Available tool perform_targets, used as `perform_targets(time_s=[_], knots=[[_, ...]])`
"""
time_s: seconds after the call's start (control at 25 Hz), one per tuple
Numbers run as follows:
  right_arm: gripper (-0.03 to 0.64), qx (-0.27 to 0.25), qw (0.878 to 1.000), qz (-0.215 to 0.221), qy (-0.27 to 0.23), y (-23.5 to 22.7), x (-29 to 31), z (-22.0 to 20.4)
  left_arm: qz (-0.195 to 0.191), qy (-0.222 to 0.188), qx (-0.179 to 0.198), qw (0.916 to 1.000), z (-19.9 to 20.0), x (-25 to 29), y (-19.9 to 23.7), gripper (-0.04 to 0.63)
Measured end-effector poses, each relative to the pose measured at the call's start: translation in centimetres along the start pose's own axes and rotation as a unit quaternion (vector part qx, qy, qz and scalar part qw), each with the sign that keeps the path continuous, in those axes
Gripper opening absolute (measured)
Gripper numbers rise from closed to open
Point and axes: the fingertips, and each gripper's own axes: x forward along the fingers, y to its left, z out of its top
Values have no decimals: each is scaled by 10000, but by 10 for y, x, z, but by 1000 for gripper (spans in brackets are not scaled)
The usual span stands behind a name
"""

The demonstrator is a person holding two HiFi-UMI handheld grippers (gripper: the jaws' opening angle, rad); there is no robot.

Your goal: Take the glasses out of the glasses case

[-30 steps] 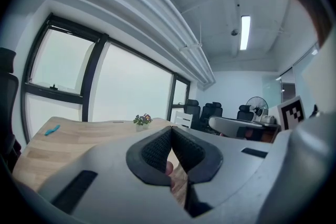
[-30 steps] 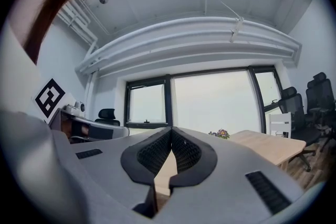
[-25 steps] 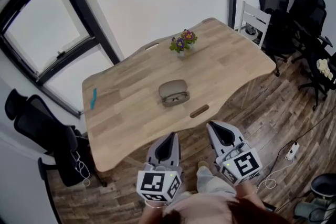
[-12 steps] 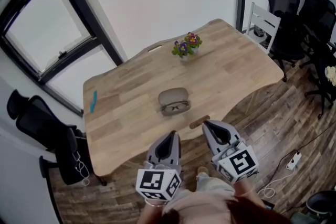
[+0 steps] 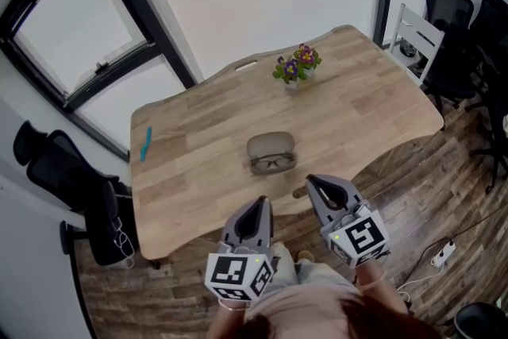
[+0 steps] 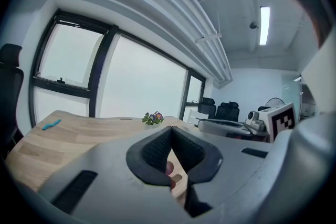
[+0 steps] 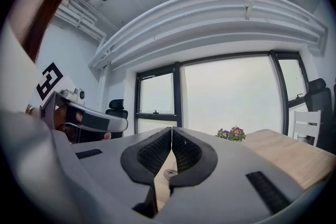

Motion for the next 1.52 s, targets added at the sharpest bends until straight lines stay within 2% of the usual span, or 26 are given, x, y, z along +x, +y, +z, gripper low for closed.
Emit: perform_targets(time_s=[0.28, 0.72, 1.12, 1.52], knots=[[2, -160, 9995, 194, 216, -5, 38, -11, 130, 24, 47, 9999, 5, 22, 32, 0], [2, -373, 9964, 471, 593, -9, 91, -30, -21, 46, 176, 9998, 18, 60, 72, 0], [3, -748, 9875, 692, 1206, -17, 123, -64, -219, 106, 216, 9995, 17, 87, 93, 2], [3, -1030, 9775, 946, 1578, -21, 152, -89, -317, 163, 198, 9992, 16, 105, 109, 1]])
